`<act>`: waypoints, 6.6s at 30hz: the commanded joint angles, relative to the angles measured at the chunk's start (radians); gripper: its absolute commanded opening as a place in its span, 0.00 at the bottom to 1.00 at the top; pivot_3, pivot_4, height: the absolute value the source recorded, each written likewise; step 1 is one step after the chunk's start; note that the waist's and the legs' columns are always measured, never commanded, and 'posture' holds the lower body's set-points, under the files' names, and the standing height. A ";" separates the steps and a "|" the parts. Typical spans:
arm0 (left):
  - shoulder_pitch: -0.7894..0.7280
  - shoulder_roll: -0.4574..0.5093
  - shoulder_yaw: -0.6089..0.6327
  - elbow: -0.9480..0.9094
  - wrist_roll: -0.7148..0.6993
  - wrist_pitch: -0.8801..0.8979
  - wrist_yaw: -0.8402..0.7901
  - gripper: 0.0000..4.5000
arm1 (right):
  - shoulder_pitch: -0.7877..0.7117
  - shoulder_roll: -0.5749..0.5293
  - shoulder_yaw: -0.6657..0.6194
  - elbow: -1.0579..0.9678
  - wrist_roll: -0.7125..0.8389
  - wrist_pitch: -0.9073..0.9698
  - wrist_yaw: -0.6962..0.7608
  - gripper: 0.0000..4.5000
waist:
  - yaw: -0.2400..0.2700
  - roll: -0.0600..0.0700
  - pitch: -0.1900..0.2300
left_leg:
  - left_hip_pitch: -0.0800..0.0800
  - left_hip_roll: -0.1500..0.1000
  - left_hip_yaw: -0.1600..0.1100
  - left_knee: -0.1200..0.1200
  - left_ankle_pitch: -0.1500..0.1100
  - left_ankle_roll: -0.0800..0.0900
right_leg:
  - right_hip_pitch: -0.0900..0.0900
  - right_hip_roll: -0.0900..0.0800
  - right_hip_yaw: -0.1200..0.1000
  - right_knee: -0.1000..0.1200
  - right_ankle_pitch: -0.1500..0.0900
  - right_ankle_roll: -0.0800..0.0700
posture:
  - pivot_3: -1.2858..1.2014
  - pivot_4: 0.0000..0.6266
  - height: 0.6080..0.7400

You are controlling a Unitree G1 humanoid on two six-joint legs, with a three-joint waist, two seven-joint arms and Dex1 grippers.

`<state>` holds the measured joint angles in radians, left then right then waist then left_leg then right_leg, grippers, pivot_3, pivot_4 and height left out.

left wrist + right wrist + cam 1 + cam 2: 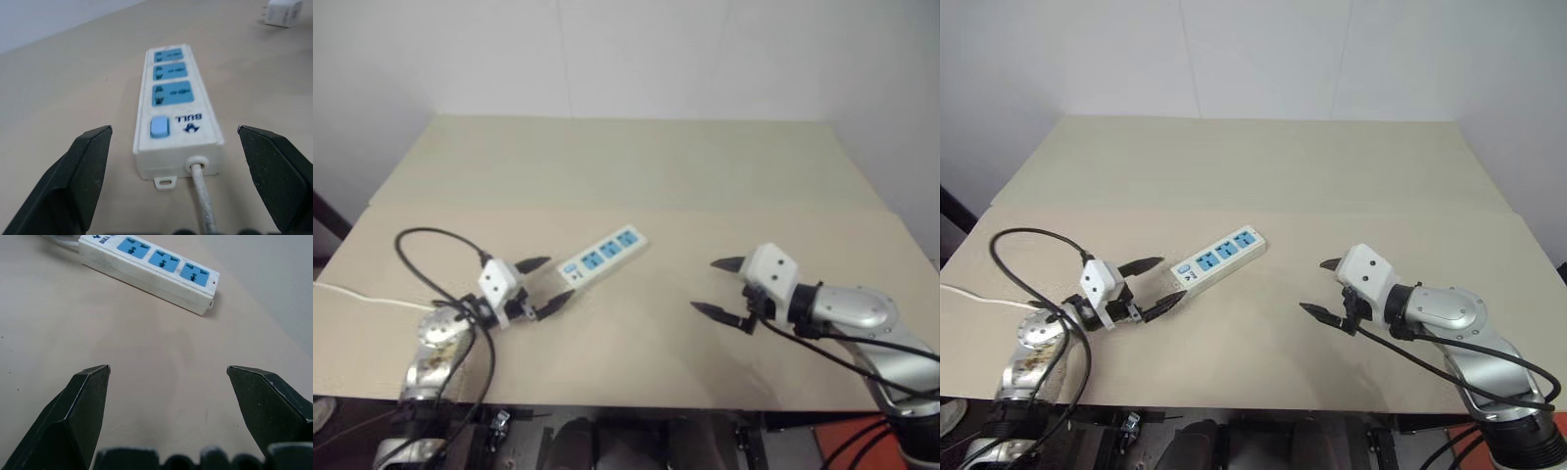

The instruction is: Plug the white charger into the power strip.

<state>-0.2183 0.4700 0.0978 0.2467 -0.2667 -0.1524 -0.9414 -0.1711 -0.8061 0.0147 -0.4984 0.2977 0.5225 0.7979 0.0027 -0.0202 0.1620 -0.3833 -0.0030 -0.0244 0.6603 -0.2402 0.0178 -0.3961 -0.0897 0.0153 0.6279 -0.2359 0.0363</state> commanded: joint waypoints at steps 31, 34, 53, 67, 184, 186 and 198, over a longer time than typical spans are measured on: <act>-0.148 -0.016 -0.130 0.216 -0.004 -0.014 -0.239 0.72 | -0.048 -0.188 -0.027 0.160 -0.177 -0.293 0.126 1.00 | 0.005 0.001 -0.001 | 0.006 0.000 0.001 0.000 0.000 0.000 | 0.007 0.000 -0.001 -0.002 0.000 0.000 | 0.52 0.24 1.00; -0.158 -0.006 -0.151 0.196 -0.016 0.023 -0.292 0.72 | -0.155 -0.272 0.025 0.340 -0.241 -0.519 0.245 1.00 | 0.003 0.001 -0.001 | 0.006 0.000 0.003 0.000 0.000 0.000 | 0.007 0.000 -0.002 -0.003 0.000 0.001 | 0.52 0.24 1.00; -0.172 -0.046 -0.183 0.188 0.003 0.017 -0.301 0.72 | -1.017 -0.094 0.655 1.445 -0.805 -1.917 0.553 1.00 | -0.018 0.001 -0.001 | 0.008 0.001 0.004 -0.001 0.000 0.000 | 0.007 -0.002 0.002 -0.002 0.000 0.000 | 0.52 0.24 1.00; -0.136 -0.043 -0.193 0.132 0.001 0.032 -0.291 0.72 | -1.103 -0.017 0.748 1.590 -1.170 -1.907 0.133 1.00 | -0.020 0.003 -0.001 | 0.008 0.000 0.002 -0.001 0.000 0.000 | 0.005 -0.002 0.002 0.000 0.000 -0.001 | 0.52 0.24 1.00; -0.470 -0.108 -0.235 0.627 0.067 -0.208 -0.624 0.72 | -0.312 0.381 0.171 0.517 0.066 -0.257 0.280 0.25 | 0.004 0.008 -0.002 | -0.001 -0.001 0.001 0.002 -0.001 0.002 | 0.002 0.001 -0.003 -0.001 0.000 0.000 | 0.52 0.24 1.00; -0.470 -0.109 -0.236 0.626 0.067 -0.208 -0.625 0.72 | -0.310 0.388 0.174 0.517 0.065 -0.257 0.278 0.25 | 0.004 0.008 -0.002 | -0.001 -0.001 0.001 0.002 -0.001 0.002 | 0.002 0.001 -0.003 -0.001 0.000 0.000 | 0.52 0.24 1.00; -0.472 -0.106 -0.234 0.626 0.064 -0.200 -0.633 0.72 | -0.265 0.401 0.205 0.606 0.040 -0.331 0.331 0.25 | 0.003 0.008 -0.002 | -0.001 -0.001 0.001 0.002 -0.001 0.002 | 0.003 0.001 -0.003 -0.001 0.000 0.000 | 0.52 0.24 1.00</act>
<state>-0.6920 0.3665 -0.1322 0.8662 -0.2209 -0.3639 -1.5761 -0.4551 -0.4062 0.1890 0.0868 0.3538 0.1974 1.0929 0.0062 -0.0121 0.1599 -0.3838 -0.0038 -0.0231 0.6622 -0.2411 0.0195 -0.3933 -0.0883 0.0123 0.6267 -0.2355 0.0365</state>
